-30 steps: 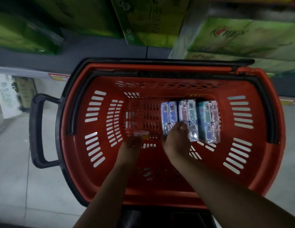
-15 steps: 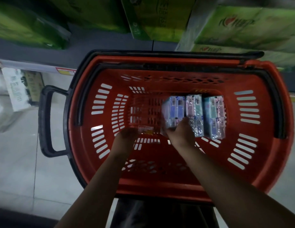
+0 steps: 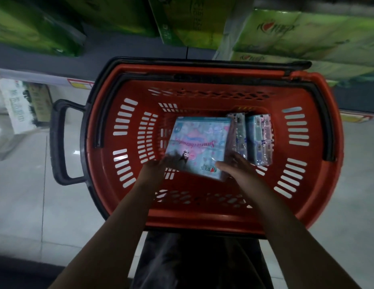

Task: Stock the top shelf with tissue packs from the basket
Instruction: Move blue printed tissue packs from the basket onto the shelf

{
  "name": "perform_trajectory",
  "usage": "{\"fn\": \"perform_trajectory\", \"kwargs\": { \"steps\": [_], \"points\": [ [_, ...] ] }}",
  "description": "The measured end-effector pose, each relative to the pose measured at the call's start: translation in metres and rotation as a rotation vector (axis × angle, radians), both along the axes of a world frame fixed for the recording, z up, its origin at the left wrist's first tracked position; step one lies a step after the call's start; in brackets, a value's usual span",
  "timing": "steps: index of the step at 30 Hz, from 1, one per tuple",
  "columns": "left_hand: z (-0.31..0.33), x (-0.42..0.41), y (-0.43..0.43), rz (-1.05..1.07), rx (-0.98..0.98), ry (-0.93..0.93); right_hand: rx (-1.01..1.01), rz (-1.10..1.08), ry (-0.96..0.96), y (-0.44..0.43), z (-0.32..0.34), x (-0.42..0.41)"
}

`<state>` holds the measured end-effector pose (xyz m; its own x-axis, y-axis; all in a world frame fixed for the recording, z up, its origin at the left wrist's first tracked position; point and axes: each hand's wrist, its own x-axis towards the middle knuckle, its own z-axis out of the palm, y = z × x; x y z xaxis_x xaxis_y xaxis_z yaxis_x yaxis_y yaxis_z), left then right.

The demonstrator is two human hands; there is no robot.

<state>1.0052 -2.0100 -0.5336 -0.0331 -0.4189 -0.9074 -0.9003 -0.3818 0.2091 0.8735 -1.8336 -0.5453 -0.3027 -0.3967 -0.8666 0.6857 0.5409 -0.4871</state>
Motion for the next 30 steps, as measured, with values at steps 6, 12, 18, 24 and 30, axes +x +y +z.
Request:
{"fn": "perform_trajectory", "kwargs": {
  "steps": [6,12,18,24,30],
  "points": [
    [0.026,-0.001,-0.013,0.189,0.146,0.172,-0.120,0.013,-0.073,0.010,0.022,-0.021],
    [0.053,-0.013,-0.026,0.363,0.270,0.346,-0.256,0.030,-0.149,0.010,0.047,-0.037],
    [0.075,-0.017,-0.022,0.316,0.279,0.455,-0.239,0.010,-0.180,0.021,0.068,-0.040],
    [0.099,-0.017,-0.006,0.326,0.295,0.491,-0.135,0.044,-0.178,0.033,0.087,-0.037],
    [0.134,-0.015,0.008,0.337,0.253,0.496,-0.153,0.011,-0.107,0.040,0.127,-0.035]
  ]
}}
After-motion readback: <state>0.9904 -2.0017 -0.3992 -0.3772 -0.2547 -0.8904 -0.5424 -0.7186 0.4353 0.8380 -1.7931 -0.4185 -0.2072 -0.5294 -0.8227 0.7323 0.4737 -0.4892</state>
